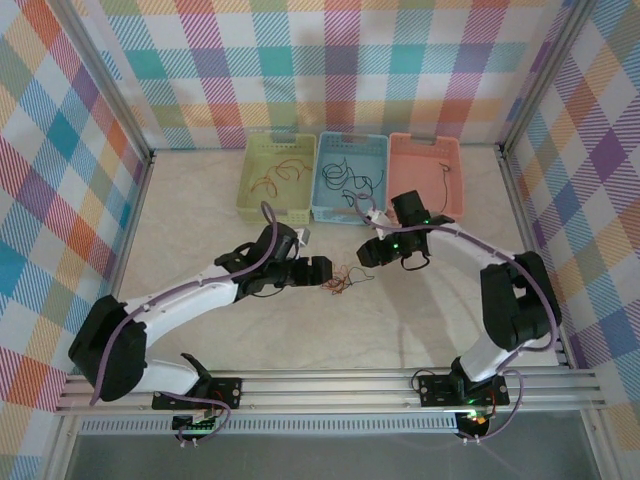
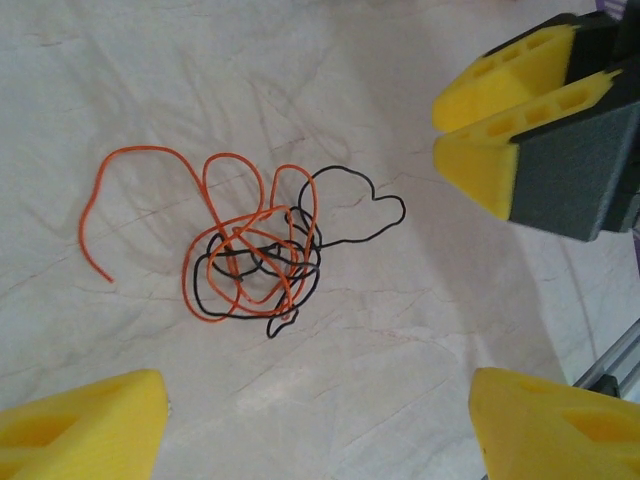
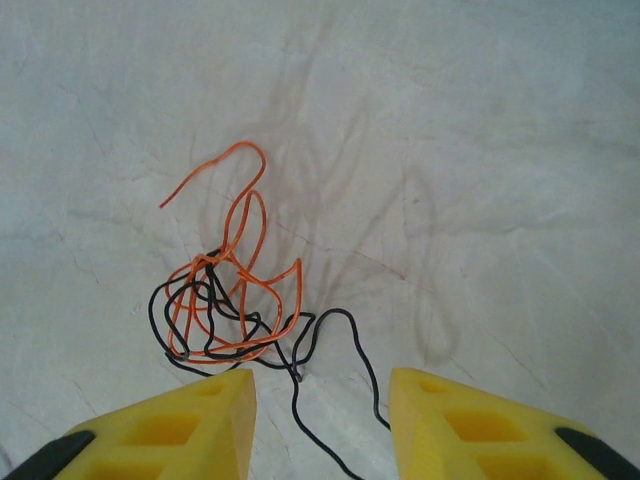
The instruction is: Untangle the cables
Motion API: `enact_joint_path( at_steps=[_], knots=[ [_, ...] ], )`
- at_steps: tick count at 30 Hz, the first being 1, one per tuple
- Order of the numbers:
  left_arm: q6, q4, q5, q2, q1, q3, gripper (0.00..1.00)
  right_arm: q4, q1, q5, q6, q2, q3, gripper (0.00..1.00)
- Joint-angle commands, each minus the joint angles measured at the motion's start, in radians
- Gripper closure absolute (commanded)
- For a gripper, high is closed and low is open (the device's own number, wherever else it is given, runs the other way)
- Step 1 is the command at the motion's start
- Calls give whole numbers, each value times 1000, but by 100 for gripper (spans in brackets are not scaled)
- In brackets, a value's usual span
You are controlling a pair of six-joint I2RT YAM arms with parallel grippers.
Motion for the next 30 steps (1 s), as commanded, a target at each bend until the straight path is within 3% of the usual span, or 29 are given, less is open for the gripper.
enact_joint_path(
  at_steps=[1,12,14,19,30],
  knots=[
    [-29,71,52,40,7,5,22,-52,14,-61,-84,78,70,59],
    [-29,88,76,162,6,43,24,-184,23,-55,-194,122,103,50],
    [-19,81,66,179,6,59,25,-224,29,-21,-233,141,116,50],
    [-12,92,70,207,7,68,26,-249,40,-83,-254,172,142,50],
    [-11,116,70,237,7,53,28,-278,55,32,-257,253,169,55]
  ],
)
